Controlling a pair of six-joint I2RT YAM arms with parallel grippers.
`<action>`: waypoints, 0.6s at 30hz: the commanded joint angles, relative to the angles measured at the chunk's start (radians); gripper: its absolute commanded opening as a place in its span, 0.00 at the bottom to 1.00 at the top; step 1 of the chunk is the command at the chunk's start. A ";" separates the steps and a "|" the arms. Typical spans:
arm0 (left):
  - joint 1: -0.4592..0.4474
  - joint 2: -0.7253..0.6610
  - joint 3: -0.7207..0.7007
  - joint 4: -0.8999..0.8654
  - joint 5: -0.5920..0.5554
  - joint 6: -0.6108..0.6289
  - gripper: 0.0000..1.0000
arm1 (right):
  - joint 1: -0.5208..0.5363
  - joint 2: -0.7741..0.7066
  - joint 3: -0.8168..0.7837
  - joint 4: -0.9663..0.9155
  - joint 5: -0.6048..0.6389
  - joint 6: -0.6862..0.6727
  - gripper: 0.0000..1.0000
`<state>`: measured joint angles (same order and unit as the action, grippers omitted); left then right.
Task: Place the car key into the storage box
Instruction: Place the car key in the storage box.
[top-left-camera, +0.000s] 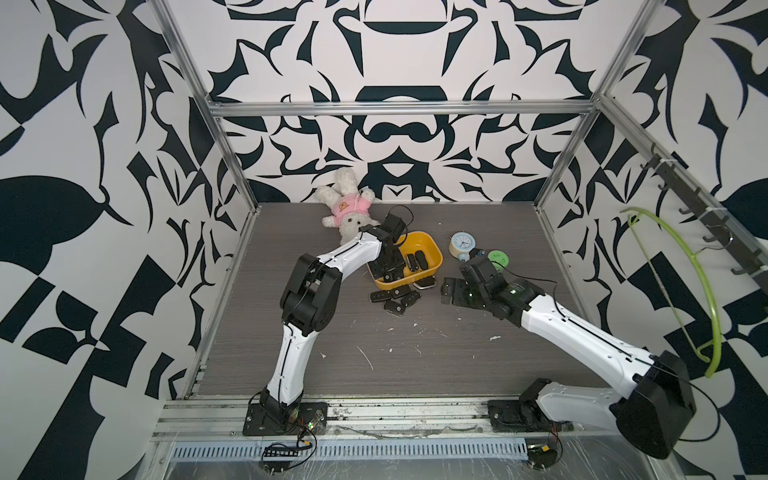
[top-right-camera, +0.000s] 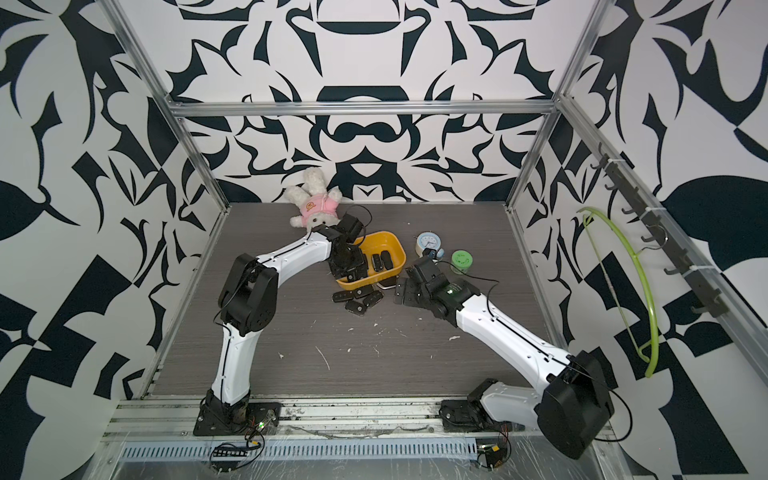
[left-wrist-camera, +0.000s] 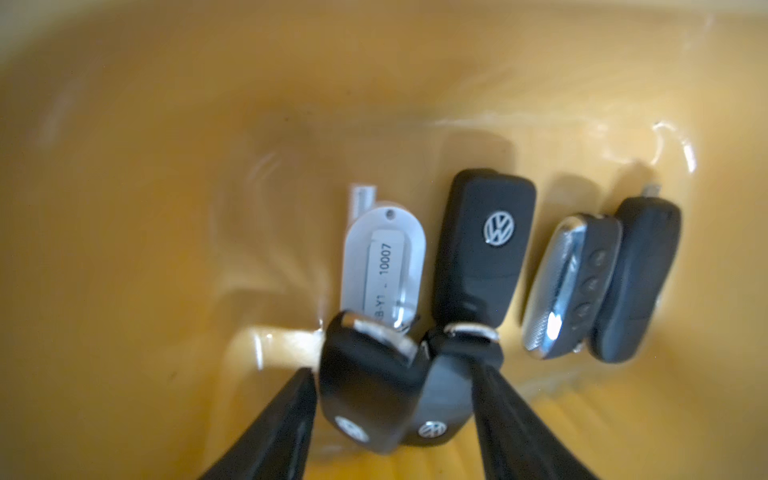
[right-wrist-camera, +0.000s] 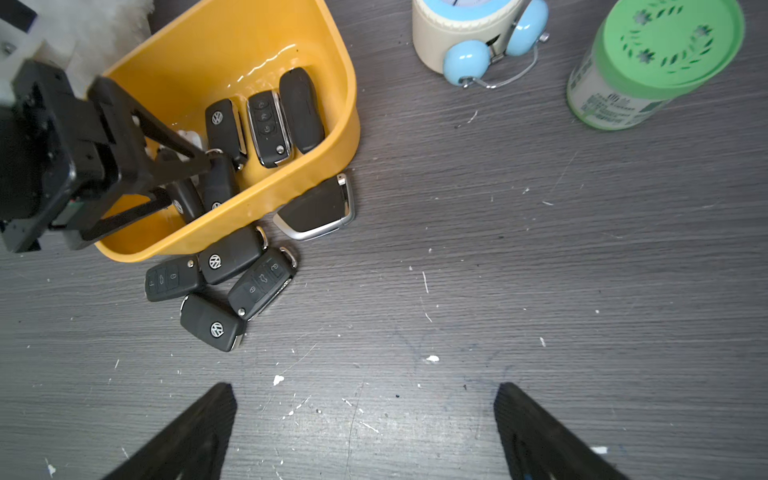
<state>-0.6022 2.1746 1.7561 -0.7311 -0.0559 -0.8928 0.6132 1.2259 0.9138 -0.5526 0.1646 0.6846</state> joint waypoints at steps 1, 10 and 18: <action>0.010 -0.011 0.033 -0.035 -0.007 0.011 0.73 | 0.005 0.027 0.014 0.036 -0.039 -0.022 1.00; 0.011 -0.133 0.039 -0.041 -0.039 0.057 1.00 | 0.005 0.141 0.022 0.130 -0.175 -0.134 1.00; 0.012 -0.402 -0.270 0.079 -0.034 0.060 0.99 | 0.005 0.301 0.096 0.231 -0.262 -0.212 1.00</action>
<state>-0.5949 1.8519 1.5848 -0.6907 -0.0883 -0.8425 0.6132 1.4933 0.9421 -0.4007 -0.0429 0.5251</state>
